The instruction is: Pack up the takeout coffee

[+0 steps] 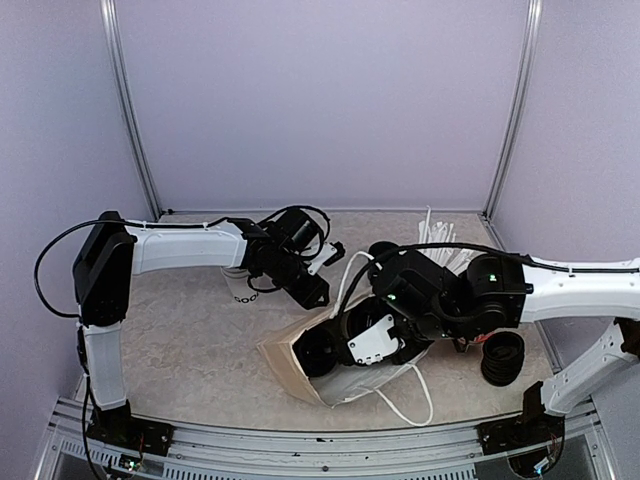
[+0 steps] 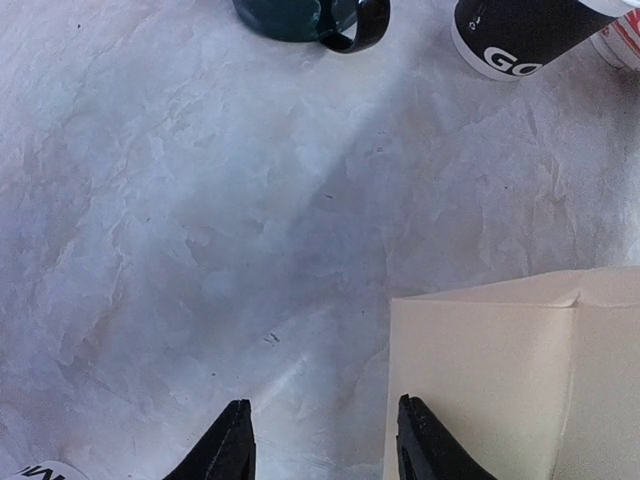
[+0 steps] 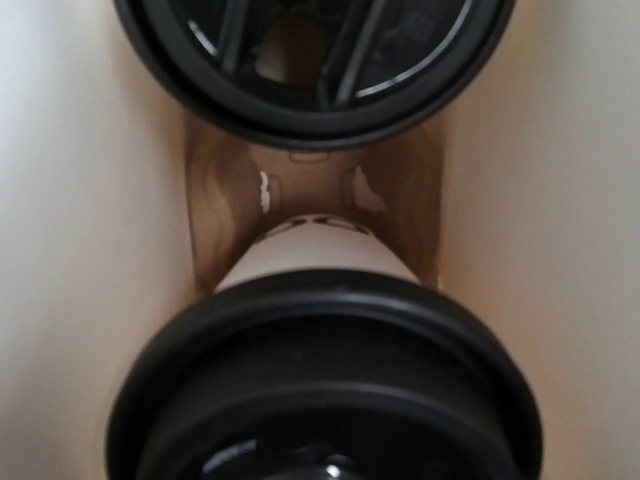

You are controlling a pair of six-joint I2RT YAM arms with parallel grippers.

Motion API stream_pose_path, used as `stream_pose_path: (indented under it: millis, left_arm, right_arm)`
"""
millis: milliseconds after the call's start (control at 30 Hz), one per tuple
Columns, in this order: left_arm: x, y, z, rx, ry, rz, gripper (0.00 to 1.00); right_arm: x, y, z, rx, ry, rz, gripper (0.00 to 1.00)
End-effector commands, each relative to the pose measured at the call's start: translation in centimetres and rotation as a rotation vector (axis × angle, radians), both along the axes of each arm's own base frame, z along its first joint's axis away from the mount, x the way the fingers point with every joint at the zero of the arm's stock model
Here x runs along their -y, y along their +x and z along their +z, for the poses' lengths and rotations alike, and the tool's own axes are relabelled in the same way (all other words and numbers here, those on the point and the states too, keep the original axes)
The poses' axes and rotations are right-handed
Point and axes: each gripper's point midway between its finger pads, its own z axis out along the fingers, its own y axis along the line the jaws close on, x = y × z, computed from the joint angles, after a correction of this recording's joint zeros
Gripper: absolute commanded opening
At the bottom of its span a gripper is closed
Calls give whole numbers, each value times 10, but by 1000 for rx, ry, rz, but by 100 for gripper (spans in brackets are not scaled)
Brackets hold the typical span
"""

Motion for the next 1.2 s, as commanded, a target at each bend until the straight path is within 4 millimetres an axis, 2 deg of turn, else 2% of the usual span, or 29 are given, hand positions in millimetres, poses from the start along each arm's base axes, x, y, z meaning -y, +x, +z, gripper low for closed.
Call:
stream_pose_path:
  millis: [0,433,633,867,1167]
  left_arm:
    - [-2,4,-7,-8,2,-6,48]
    - [-5,0,-14,-35,7,-16,48]
    - [-1,1,-8,-27,-6,-32,48]
    - [1,1,-6,-20,-10,-43,48]
    - [9,-5,-8,-23,-18,-87,48]
  right_arm:
    - [7,-1,15,-20,13,-27,34]
    - [21,-9,15,-44,16,-28,33]
    - [30,-15,9,-63,-23,-3,31]
    - [37,-12,7,-57,-48,-34,32]
    - [50,-24,-6,-96,-148,30,32]
